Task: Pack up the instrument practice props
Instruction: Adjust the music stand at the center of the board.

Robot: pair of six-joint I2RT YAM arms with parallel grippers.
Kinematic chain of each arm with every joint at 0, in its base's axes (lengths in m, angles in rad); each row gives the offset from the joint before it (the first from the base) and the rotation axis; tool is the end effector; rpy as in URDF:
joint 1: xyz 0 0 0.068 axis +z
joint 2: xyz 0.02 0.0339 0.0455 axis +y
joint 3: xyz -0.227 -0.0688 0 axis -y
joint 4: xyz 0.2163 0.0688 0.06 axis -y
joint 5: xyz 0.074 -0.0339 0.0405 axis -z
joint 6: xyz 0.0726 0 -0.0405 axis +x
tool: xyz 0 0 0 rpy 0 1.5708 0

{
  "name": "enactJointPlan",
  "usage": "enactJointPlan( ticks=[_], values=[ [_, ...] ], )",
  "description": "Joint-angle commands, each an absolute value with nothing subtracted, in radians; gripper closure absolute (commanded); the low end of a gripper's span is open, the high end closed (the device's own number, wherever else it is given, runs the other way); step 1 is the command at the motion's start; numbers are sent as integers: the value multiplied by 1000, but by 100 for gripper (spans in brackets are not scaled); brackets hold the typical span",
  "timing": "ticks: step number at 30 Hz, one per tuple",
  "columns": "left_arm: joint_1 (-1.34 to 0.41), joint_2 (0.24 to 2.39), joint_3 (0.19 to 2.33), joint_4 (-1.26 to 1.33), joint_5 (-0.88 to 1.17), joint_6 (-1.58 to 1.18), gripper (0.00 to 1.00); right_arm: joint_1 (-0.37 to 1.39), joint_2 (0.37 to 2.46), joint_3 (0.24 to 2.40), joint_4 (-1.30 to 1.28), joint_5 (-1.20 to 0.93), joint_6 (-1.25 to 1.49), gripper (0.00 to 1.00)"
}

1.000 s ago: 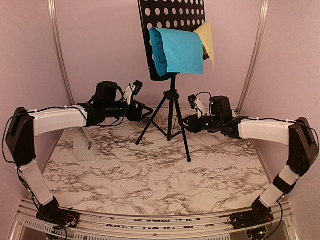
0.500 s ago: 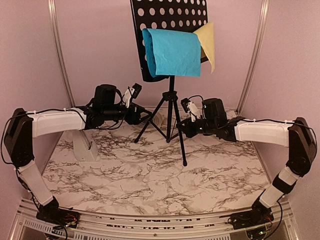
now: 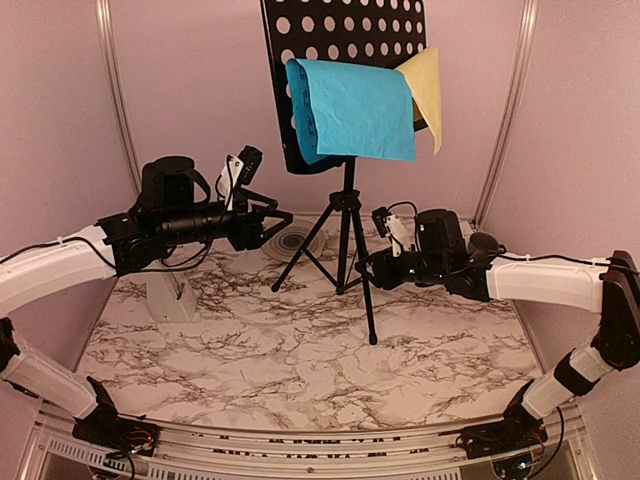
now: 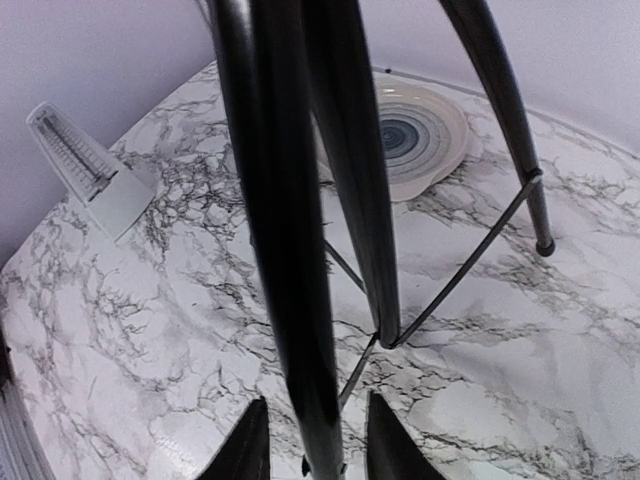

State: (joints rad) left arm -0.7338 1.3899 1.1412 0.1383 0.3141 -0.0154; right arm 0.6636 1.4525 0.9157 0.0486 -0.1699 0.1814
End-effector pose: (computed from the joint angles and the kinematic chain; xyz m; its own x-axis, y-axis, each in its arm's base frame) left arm 0.2417 -0.2482 0.3259 -0.0951 0.0661 -0.9933 0.8636 0.5017 -0.0493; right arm 0.2590 0.2181 0.2116 -0.4942 -0.1607 -0.8544 -0.6462 0.7253 0.2373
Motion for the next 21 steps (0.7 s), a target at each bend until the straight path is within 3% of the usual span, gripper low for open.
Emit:
enactJointPlan(
  ticks=[1,6,11,21],
  values=[
    [-786,1241,1164,-3,209,47,41,672,1394,908,43,-154,198,53],
    [-846,1121,1210,-115,143,77,39,670,1325,898,36,-146,194,45],
    [-921,1079,1303,-196,87,98,38,672,1266,919,0,-146,196,43],
    [-1108,1238,1630,-403,-311,241,33,672,1125,1009,-56,-216,294,45]
  ],
)
